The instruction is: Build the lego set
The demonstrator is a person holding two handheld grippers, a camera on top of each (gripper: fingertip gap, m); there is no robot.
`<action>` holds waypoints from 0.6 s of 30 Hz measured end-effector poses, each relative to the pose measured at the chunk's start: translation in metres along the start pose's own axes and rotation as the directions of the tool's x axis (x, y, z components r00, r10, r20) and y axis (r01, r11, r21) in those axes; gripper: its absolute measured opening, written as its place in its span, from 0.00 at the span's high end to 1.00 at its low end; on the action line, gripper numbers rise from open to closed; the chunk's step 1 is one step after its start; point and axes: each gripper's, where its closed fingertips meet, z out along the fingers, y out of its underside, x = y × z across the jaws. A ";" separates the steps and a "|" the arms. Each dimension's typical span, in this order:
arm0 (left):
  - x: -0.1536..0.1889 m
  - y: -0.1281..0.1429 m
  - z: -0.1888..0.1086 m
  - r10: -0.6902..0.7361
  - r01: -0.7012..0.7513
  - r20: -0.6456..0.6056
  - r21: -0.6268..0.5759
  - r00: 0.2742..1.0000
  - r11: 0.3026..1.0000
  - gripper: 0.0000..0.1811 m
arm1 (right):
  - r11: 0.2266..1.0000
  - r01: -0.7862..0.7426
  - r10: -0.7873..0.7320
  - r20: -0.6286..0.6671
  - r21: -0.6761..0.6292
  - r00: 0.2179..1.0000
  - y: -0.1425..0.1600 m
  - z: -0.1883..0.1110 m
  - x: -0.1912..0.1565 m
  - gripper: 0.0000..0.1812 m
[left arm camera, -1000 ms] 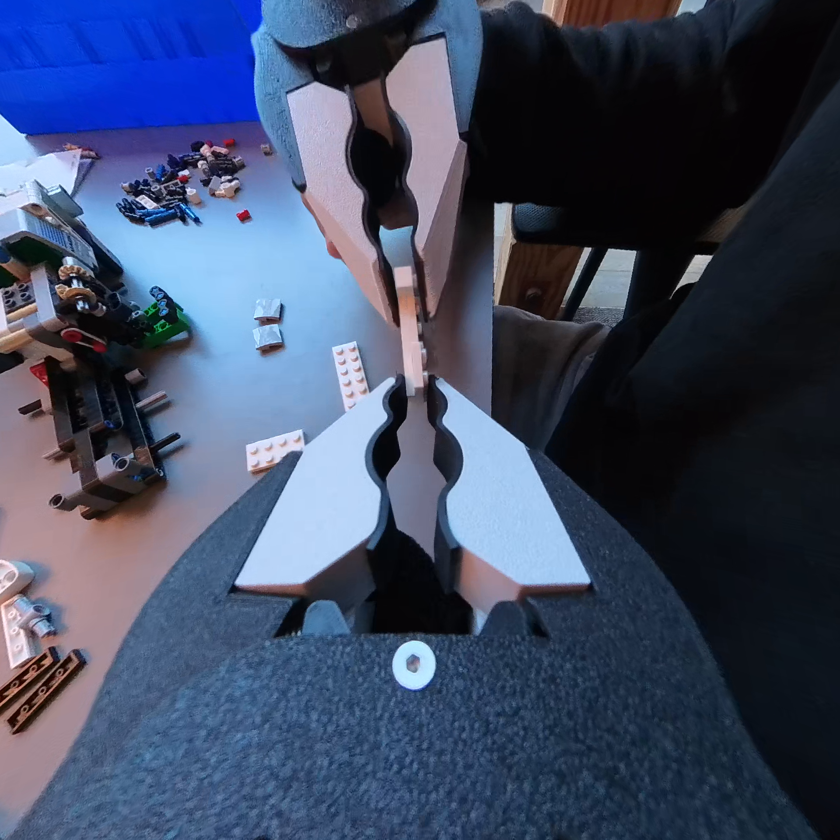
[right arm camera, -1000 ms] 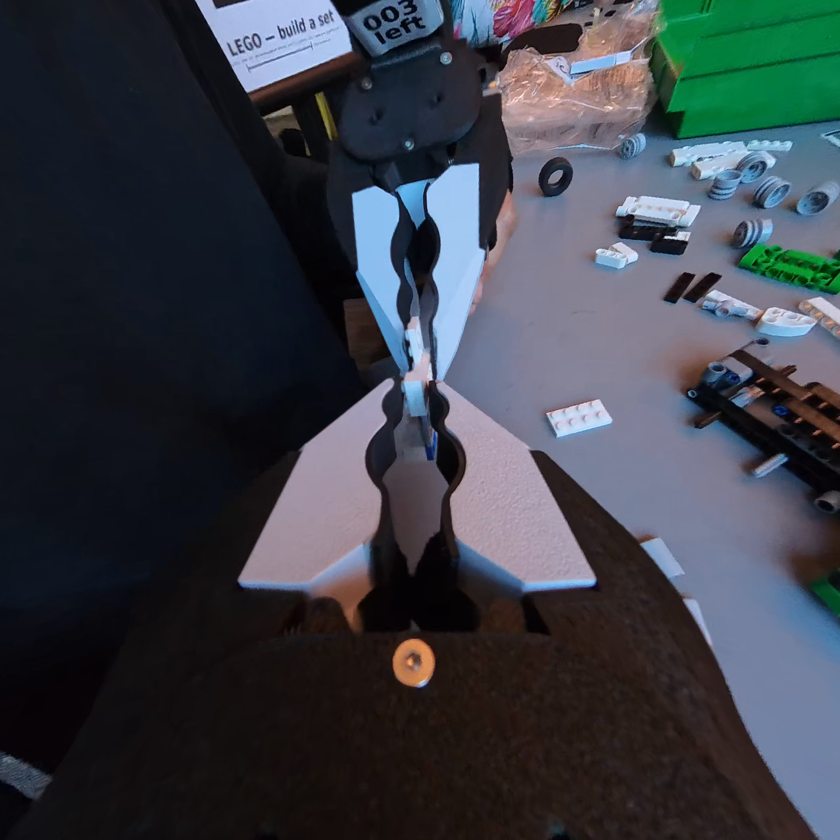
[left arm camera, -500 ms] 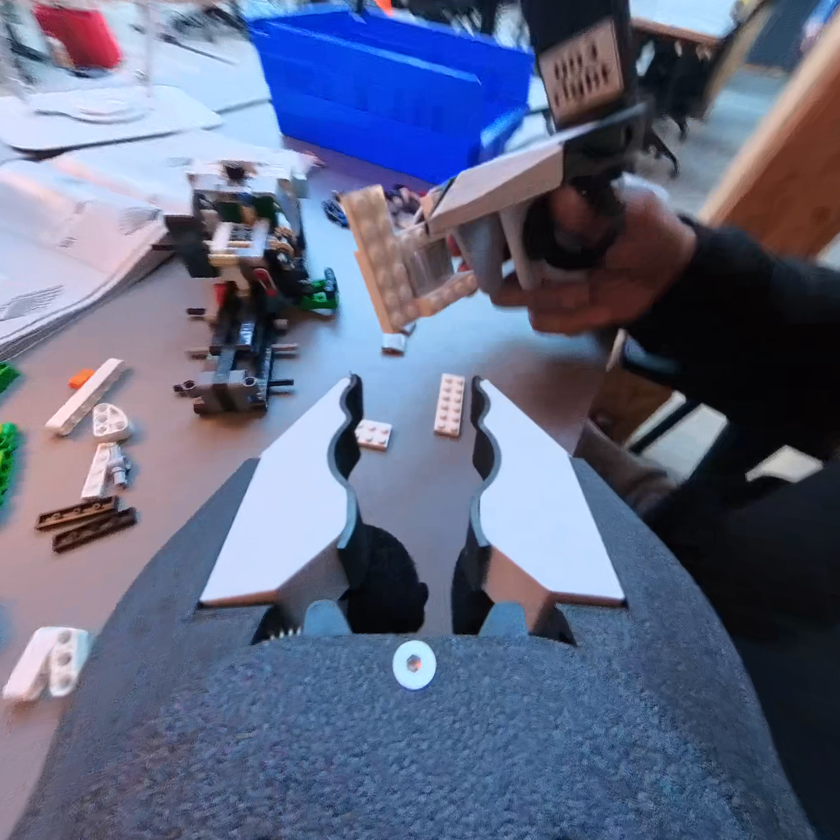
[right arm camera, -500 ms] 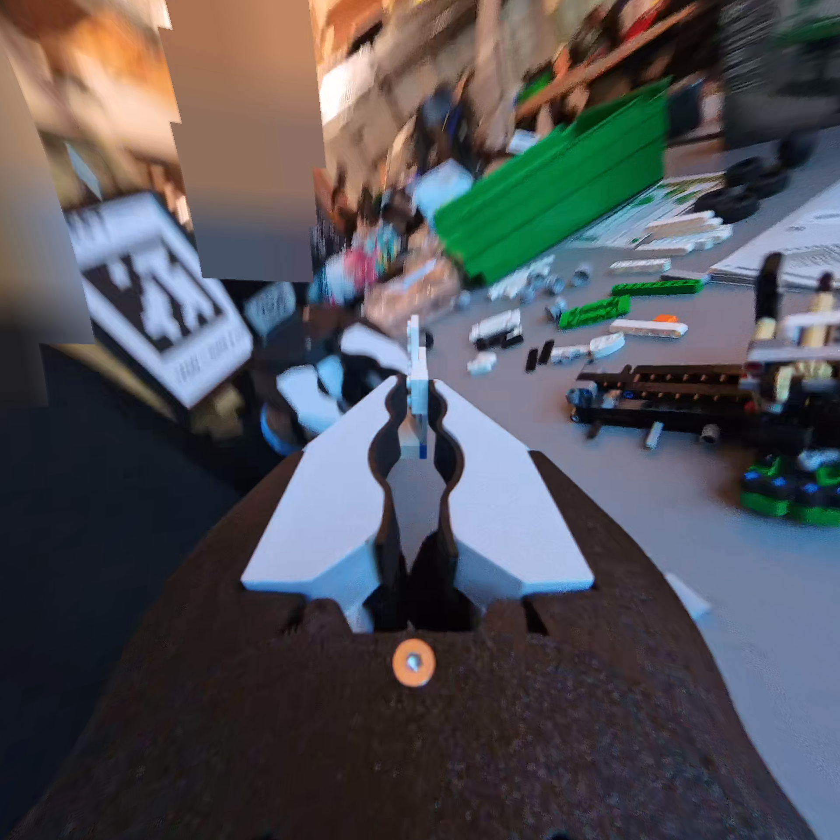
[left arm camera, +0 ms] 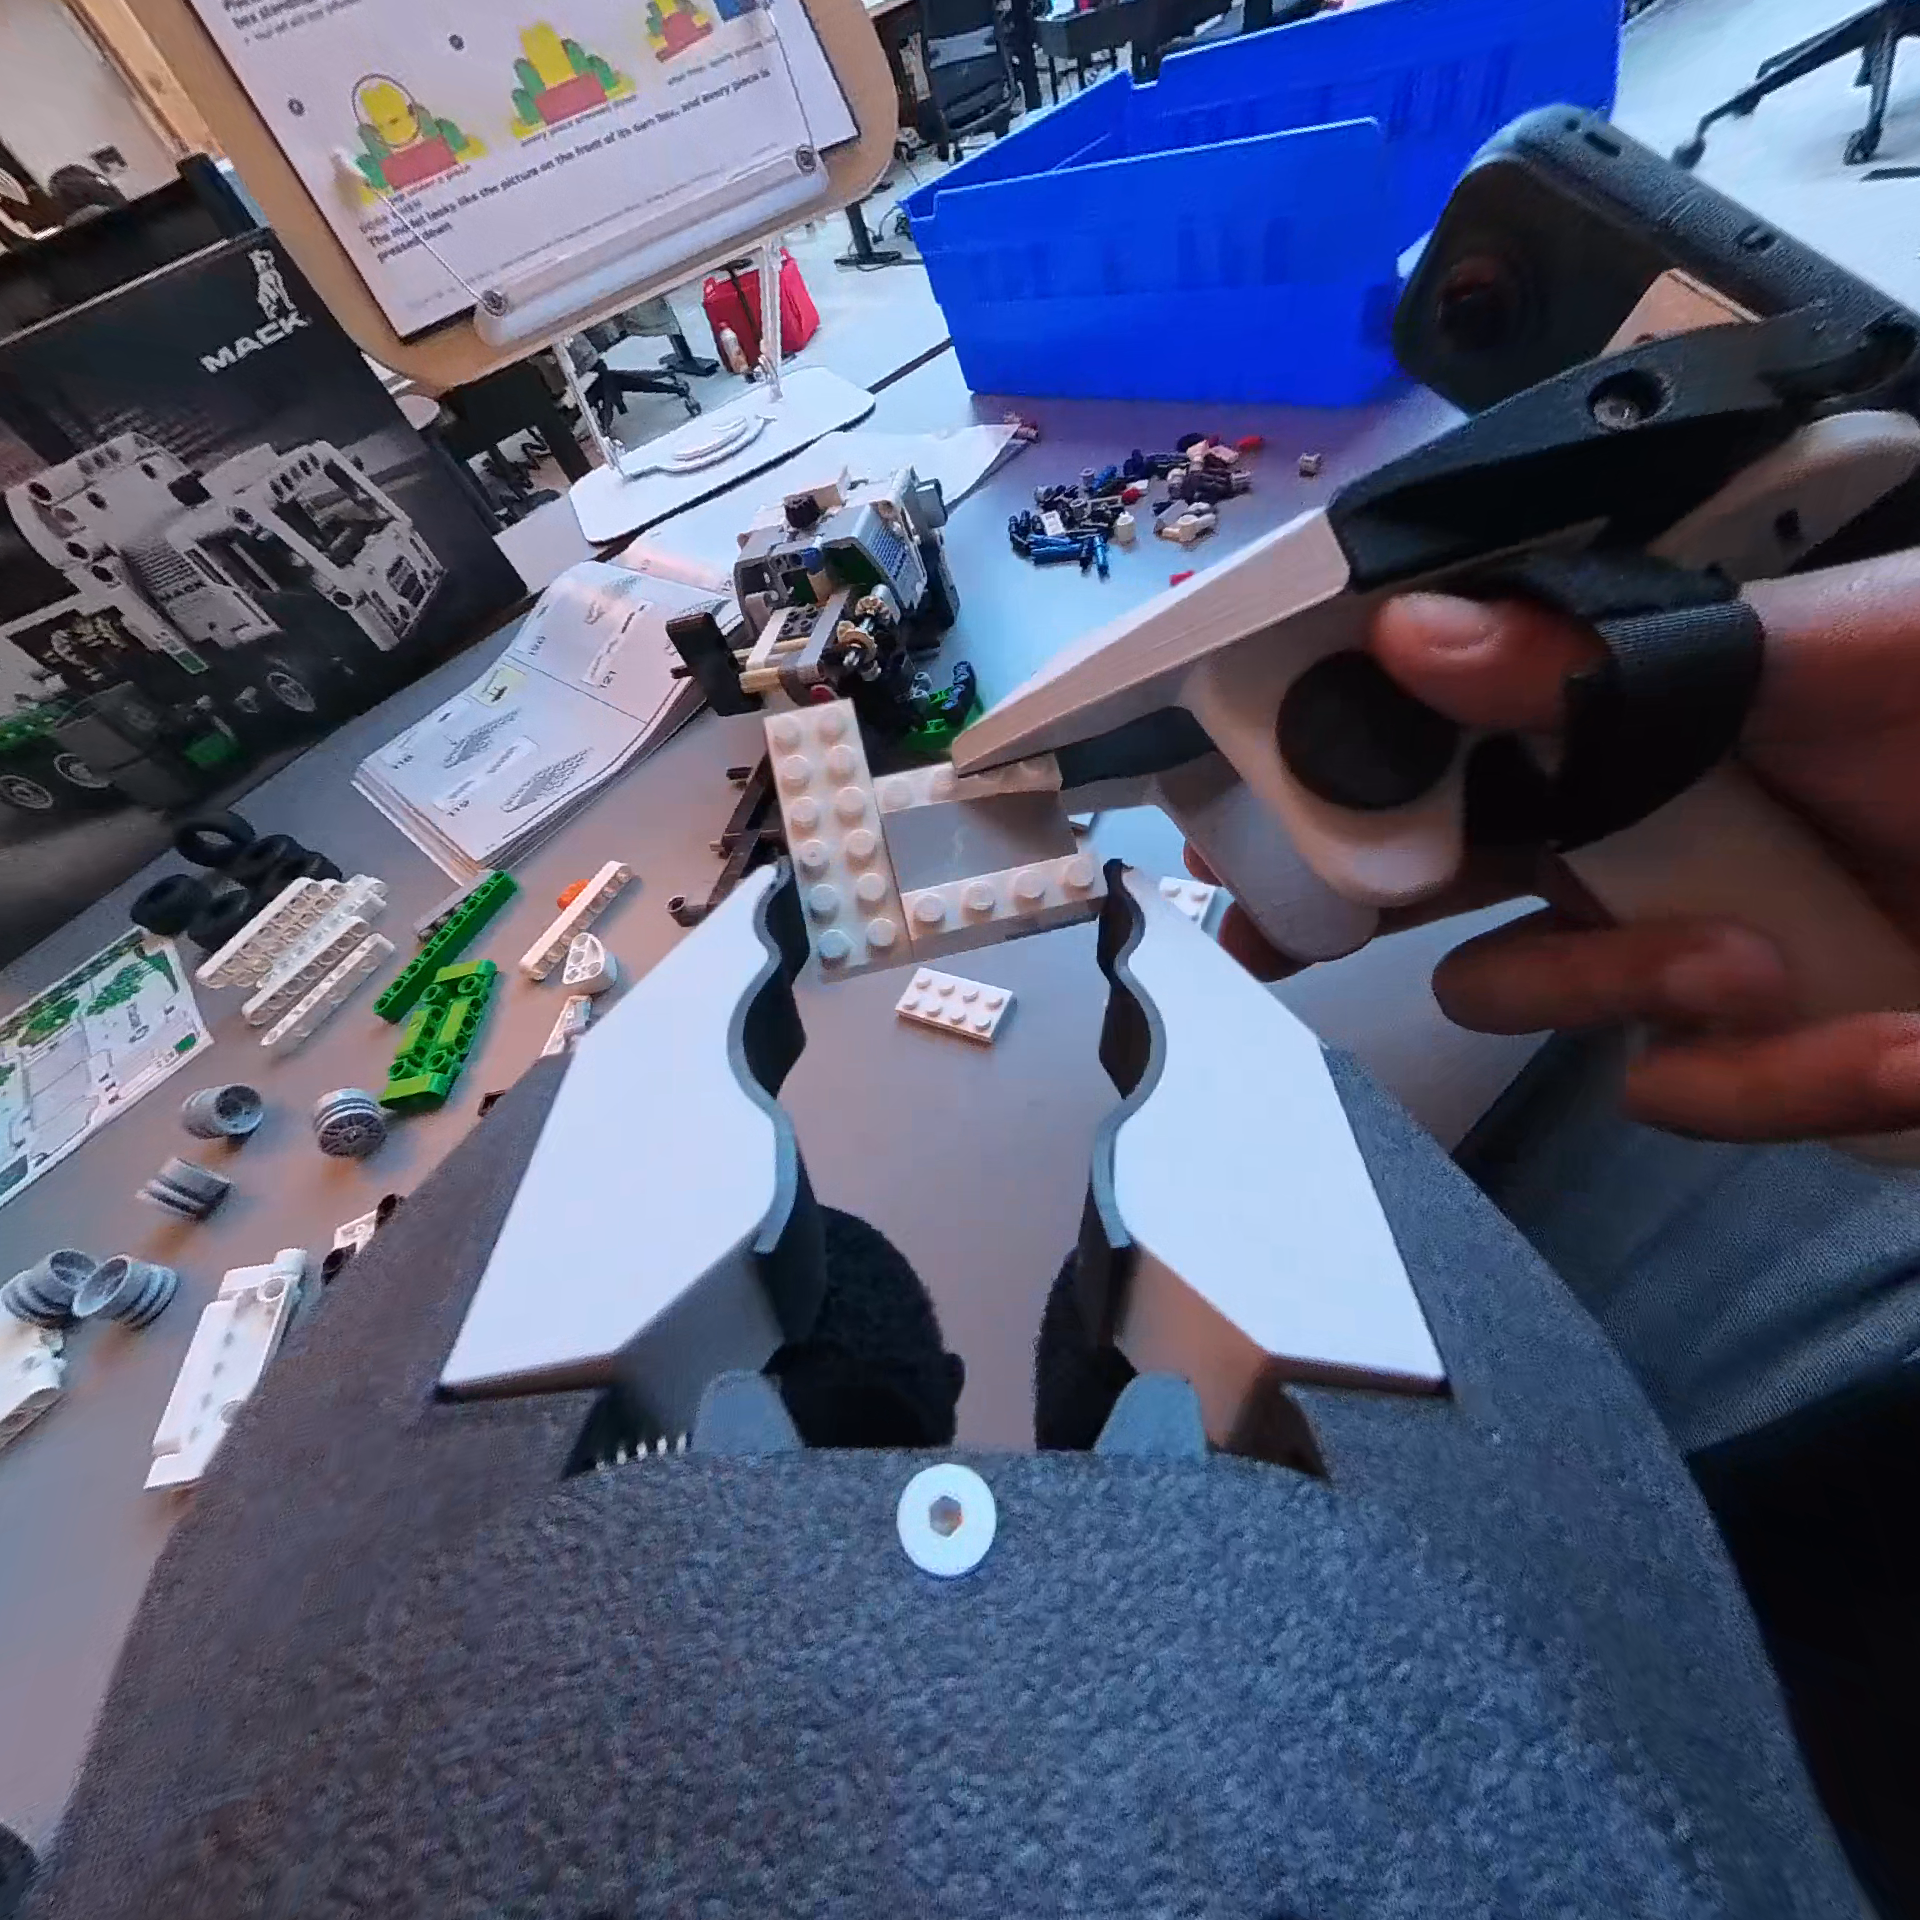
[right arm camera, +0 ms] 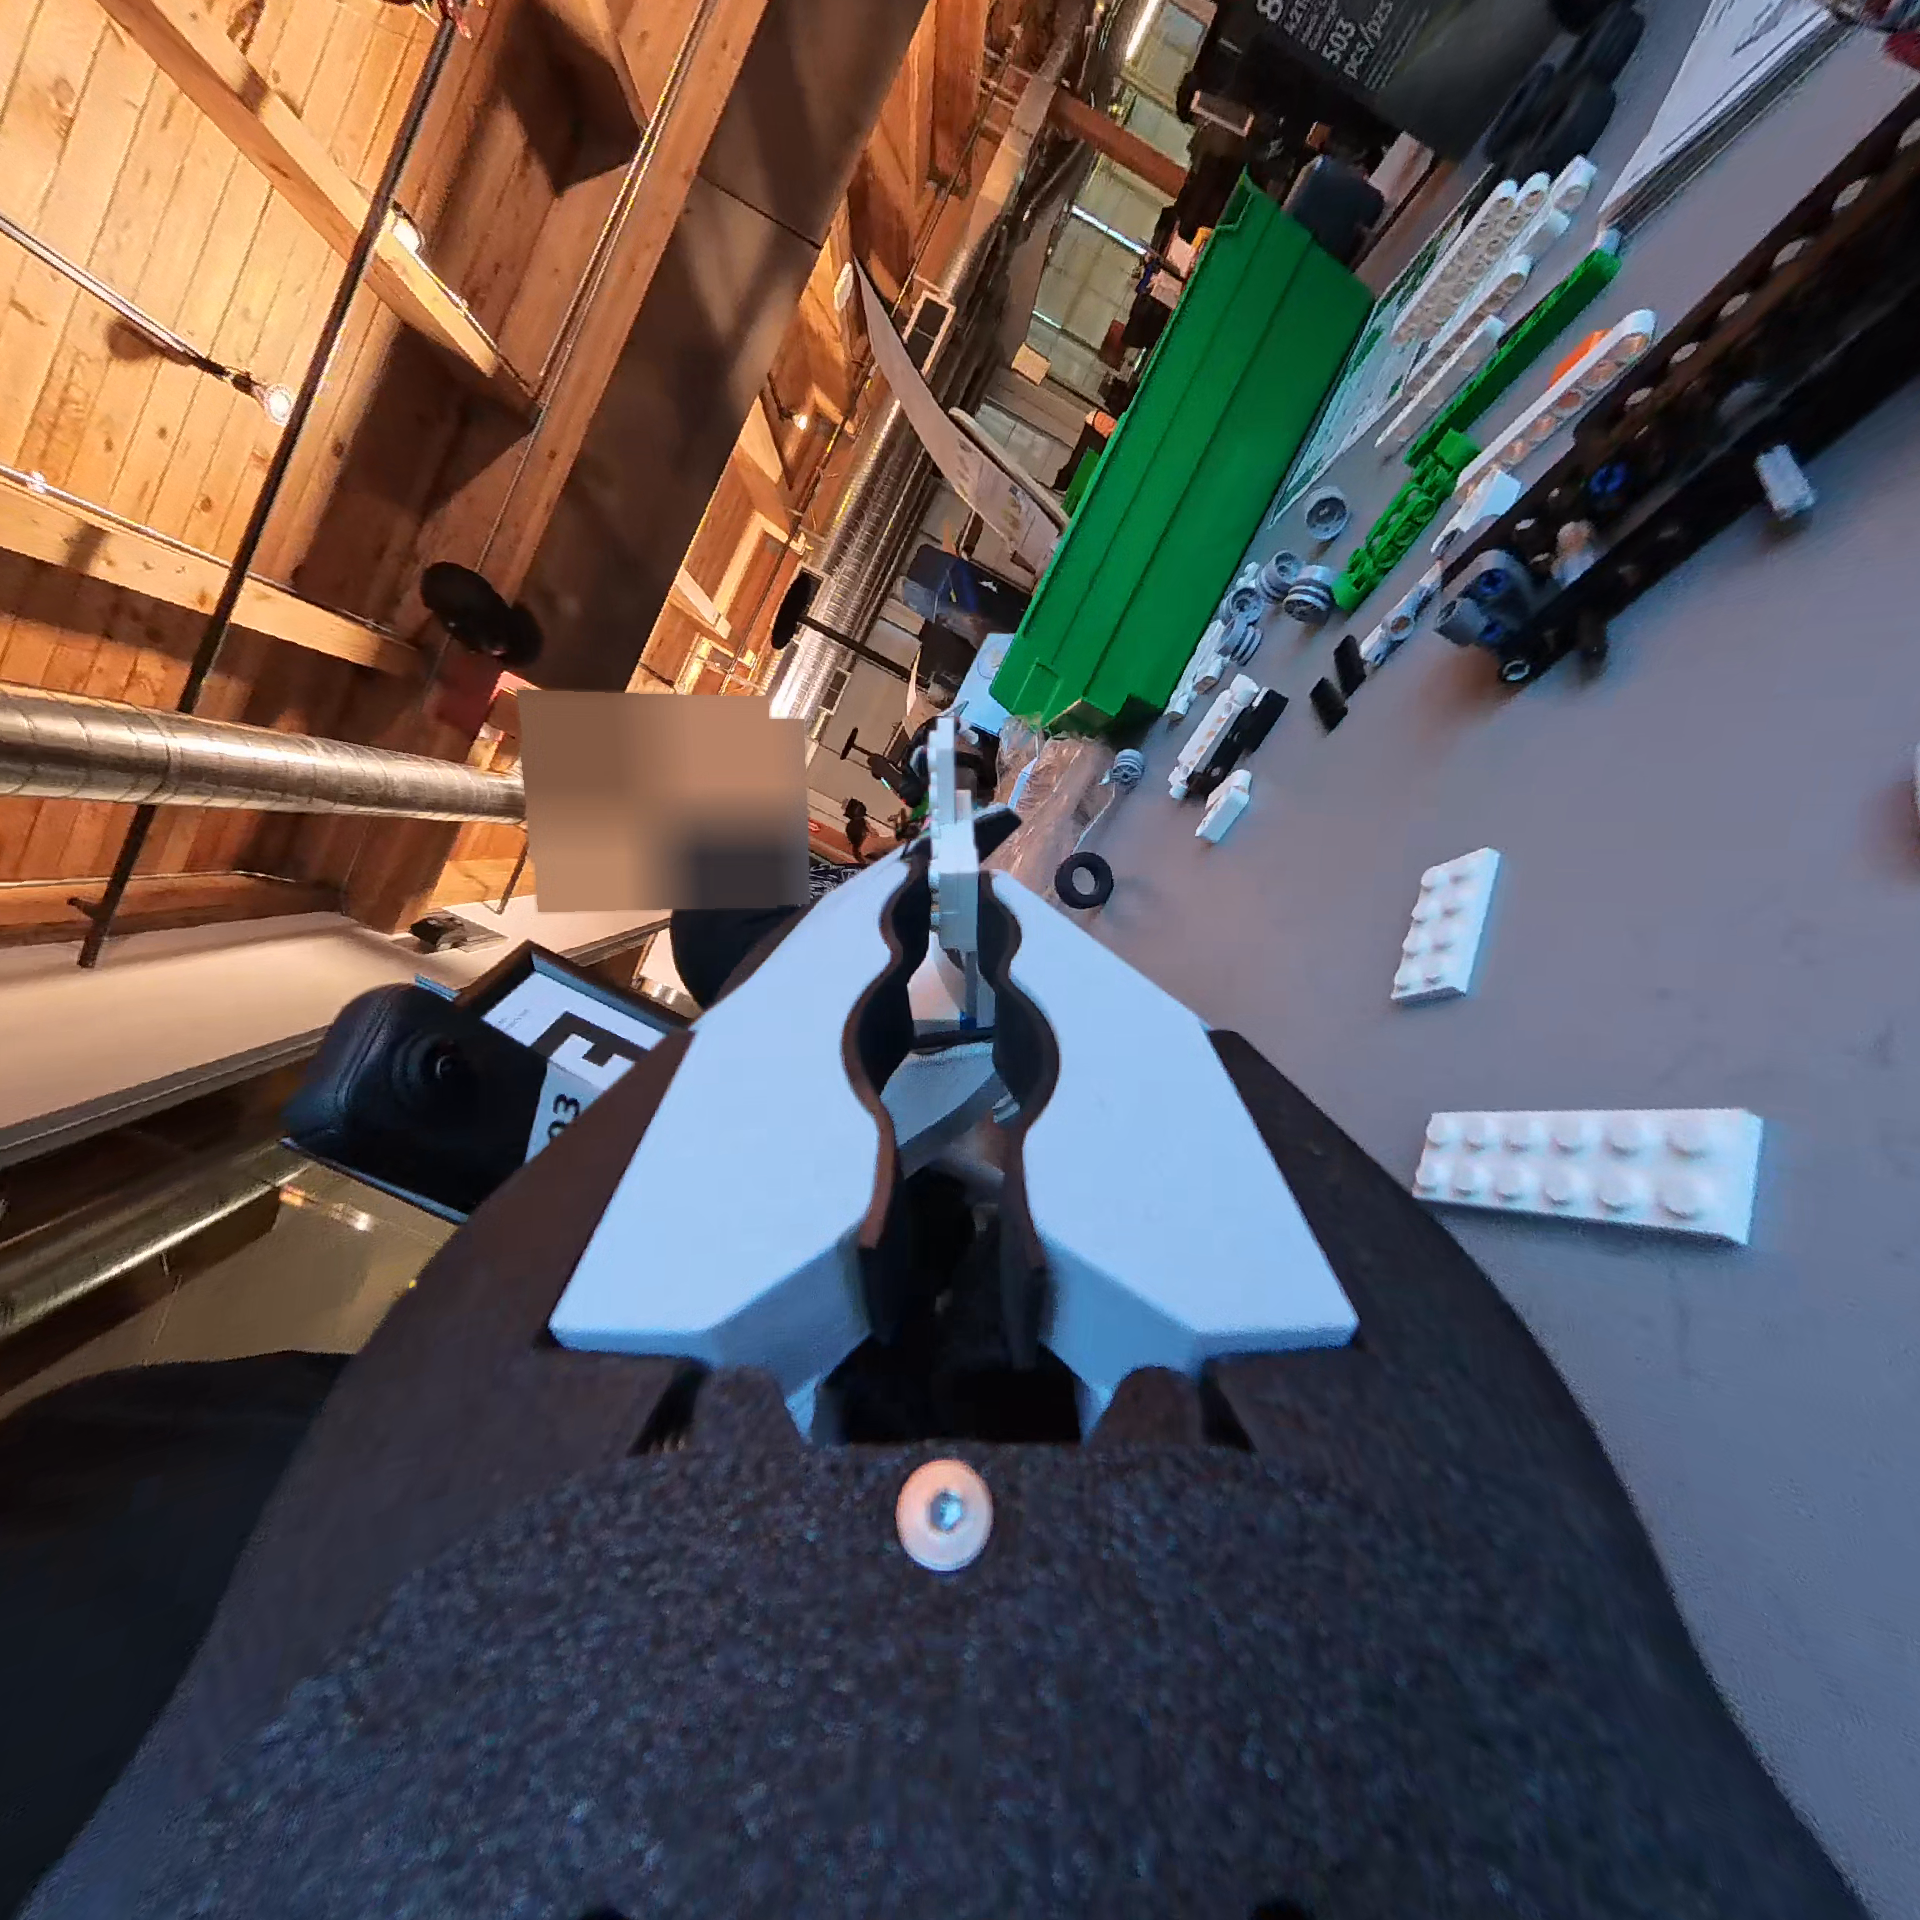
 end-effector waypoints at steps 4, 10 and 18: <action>0.004 0.005 -0.002 0.024 -0.025 -0.064 -0.008 0.998 1.000 0.70 | 0.993 0.109 -0.110 -0.006 -0.035 0.994 0.002 -0.005 -0.003 0.92; -0.014 0.039 -0.004 0.035 -0.058 -0.246 -0.086 0.969 0.995 0.70 | 0.871 0.477 -0.489 -0.125 -0.112 0.863 -0.039 -0.039 0.001 0.84; -0.028 0.074 -0.012 -0.076 -0.072 -0.527 -0.254 0.846 0.965 0.70 | 0.526 0.665 -0.843 -0.222 -0.530 0.489 -0.031 -0.076 0.058 0.86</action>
